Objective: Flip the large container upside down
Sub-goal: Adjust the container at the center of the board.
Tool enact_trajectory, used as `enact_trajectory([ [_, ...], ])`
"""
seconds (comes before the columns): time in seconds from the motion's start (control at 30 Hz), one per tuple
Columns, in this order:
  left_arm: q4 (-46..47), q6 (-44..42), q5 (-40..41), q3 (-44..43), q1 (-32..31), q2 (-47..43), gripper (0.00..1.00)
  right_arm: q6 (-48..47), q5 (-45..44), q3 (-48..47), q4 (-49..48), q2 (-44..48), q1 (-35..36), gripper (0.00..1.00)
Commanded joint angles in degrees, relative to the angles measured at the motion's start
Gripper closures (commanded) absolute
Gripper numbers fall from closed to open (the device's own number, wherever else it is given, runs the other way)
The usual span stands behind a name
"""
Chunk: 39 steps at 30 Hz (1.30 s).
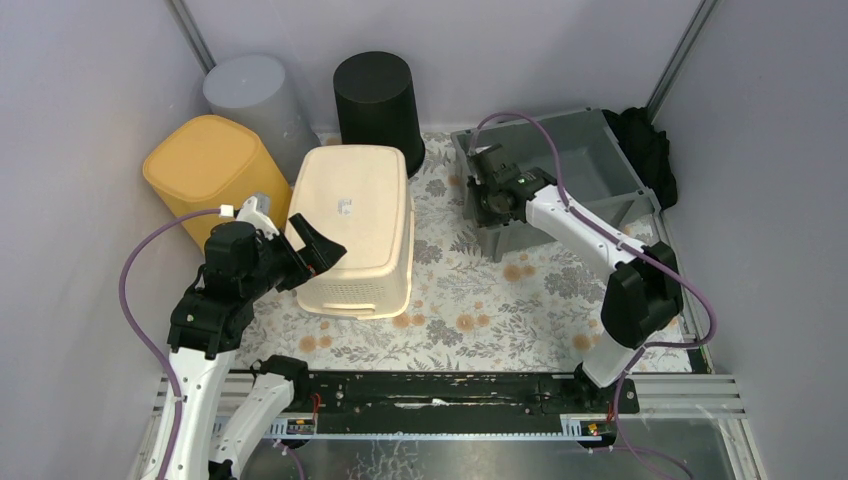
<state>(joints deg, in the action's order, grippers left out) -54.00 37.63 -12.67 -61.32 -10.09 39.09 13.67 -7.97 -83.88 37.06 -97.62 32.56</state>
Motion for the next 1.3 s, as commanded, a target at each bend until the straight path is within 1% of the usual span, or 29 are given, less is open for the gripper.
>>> enact_trajectory([
  [0.0, 1.2, 0.2, -1.1, 0.2, 0.2, -0.6, 0.0, 1.8, 1.6, 3.1, 3.5, 3.5, 3.6, 0.7],
  [0.3, 1.4, 0.3, -1.2, 0.2, 0.2, -0.3, 0.0, 3.4, 1.0, 11.5, 4.4, 9.6, 6.4, 0.64],
  [0.4, 1.5, 0.3, -1.2, 0.1, 0.3, -0.3, 0.0, 4.2, 1.4, 15.0, 5.1, 12.3, 6.9, 0.62],
  [0.53, 1.6, 0.3, -1.3, 0.2, 0.2, -0.2, 0.0, 6.0, 2.8, 20.1, 5.9, 17.8, 7.0, 0.57],
  [0.77, 2.0, 0.6, -1.8, 0.8, 0.2, -0.6, 0.0, 10.0, 3.4, 23.9, 11.6, 25.3, 7.0, 0.5],
  [0.9, 2.1, 0.6, -2.2, 0.8, 0.2, -0.7, 0.0, 12.7, 3.7, 22.5, 13.9, 28.5, 7.0, 0.41],
  [1.0, 2.1, 0.6, -2.3, 0.4, 0.2, -0.6, 0.0, 13.2, 4.0, 18.9, 14.2, 28.9, 7.0, 0.31],
  [1.1, 2.1, 0.6, -2.4, -0.1, 0.2, -0.7, 0.0, 12.2, 2.6, 14.0, 14.2, 26.0, 7.0, 0.26],
  [1.27, 1.5, 0.6, -2.5, -0.9, 0.3, -0.9, 0.0, 9.6, 1.1, 4.1, 13.7, 16.9, 7.0, 0.24],
])
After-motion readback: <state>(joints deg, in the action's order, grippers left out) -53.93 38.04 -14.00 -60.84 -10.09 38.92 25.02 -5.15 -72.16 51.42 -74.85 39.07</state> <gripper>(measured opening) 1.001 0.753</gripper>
